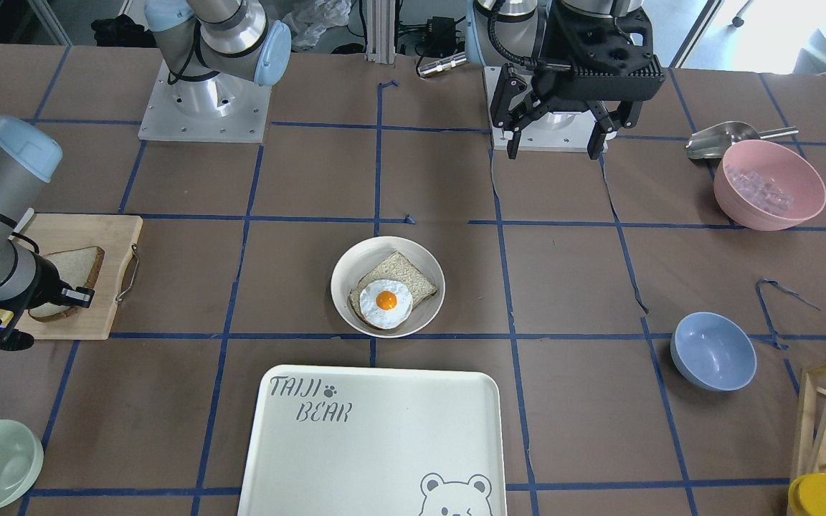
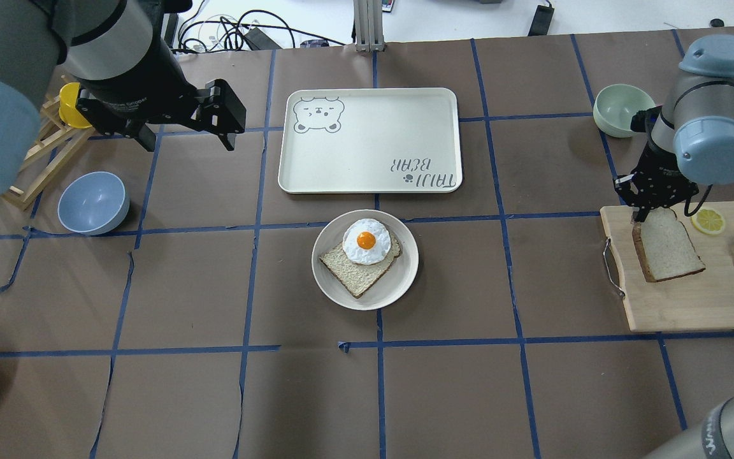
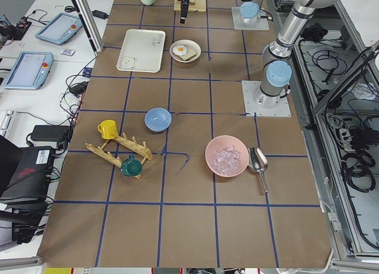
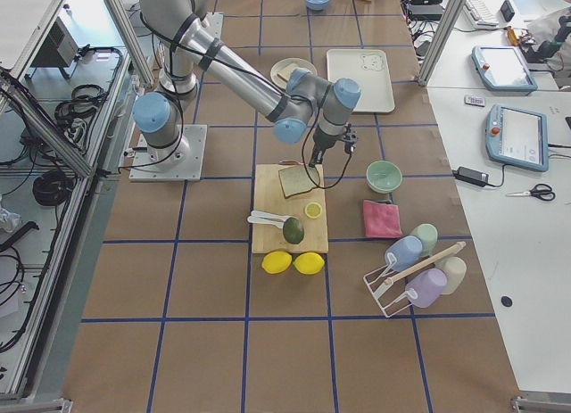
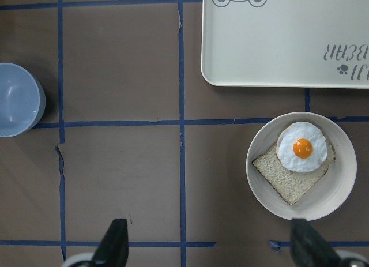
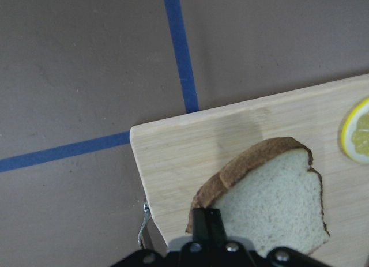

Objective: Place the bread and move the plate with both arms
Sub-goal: 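Lower the right gripper and grasp the bread slice by its edge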

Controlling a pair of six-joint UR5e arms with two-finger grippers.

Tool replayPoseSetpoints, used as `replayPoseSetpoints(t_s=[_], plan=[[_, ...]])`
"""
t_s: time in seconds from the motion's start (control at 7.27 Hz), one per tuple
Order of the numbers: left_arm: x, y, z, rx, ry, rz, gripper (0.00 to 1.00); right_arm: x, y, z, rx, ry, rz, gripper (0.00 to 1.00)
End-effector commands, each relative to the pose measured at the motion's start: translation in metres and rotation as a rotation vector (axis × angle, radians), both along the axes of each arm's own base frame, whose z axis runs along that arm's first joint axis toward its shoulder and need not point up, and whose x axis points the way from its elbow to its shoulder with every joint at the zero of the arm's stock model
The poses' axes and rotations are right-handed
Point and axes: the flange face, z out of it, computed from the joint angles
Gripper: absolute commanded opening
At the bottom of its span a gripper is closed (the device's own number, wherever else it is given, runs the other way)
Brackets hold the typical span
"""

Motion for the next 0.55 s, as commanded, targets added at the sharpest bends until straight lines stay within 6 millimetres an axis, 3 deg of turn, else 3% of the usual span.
replayPoseSetpoints(t_s=[0.0, 0.28, 0.41], plan=[[0.0, 0.0, 0.0, 0.0, 0.0, 0.0, 1.0, 0.0, -0.015, 0.046, 0.039, -0.02, 0.002, 0.0], [0.0, 0.0, 0.0, 0.001, -0.002, 0.0, 1.0, 0.015, -0.023, 0.075, 0.05, -0.036, -0.006, 0.0], [0.0, 0.0, 0.0, 0.0, 0.0, 0.0, 1.0, 0.034, -0.022, 0.093, 0.041, -0.026, -0.003, 0.0]])
